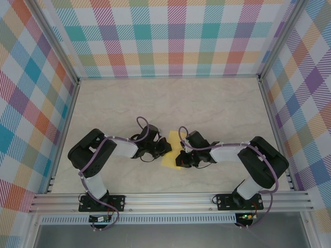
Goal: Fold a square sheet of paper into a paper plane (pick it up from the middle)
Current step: Fold the triangle a second time at the center of the table.
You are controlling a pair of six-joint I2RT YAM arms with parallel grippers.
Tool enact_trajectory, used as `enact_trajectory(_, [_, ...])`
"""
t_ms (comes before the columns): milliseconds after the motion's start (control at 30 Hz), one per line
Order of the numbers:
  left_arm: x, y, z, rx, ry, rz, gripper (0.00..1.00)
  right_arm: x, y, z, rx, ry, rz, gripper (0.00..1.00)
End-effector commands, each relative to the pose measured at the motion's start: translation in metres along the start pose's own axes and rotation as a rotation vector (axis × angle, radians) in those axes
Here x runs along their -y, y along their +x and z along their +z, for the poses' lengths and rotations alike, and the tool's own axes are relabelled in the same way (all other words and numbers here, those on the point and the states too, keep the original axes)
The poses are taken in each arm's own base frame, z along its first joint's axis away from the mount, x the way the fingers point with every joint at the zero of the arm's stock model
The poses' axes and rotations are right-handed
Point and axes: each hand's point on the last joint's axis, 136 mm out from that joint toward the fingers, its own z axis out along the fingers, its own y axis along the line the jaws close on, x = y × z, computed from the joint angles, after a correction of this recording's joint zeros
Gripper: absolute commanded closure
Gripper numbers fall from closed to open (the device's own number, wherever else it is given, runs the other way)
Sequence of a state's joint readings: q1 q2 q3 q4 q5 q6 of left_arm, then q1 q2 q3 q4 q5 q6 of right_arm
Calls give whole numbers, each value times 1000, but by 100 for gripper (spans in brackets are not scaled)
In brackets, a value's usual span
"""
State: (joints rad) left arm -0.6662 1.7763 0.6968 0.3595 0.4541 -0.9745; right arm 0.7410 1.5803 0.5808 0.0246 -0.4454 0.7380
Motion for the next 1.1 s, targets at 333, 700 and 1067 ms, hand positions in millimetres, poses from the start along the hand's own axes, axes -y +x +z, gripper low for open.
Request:
enact_trajectory(333, [-32,-38,-7,93,-122,-32,100,42,43,2,-174,120,75,96])
enact_trajectory(700, [-38,-45,-12,102,-161,-9,100,45,42,2,-180,118,77,95])
enact_trajectory(1067, [-28,-56,-41,165,-164,54,100,43,38,6,-189,108,80,94])
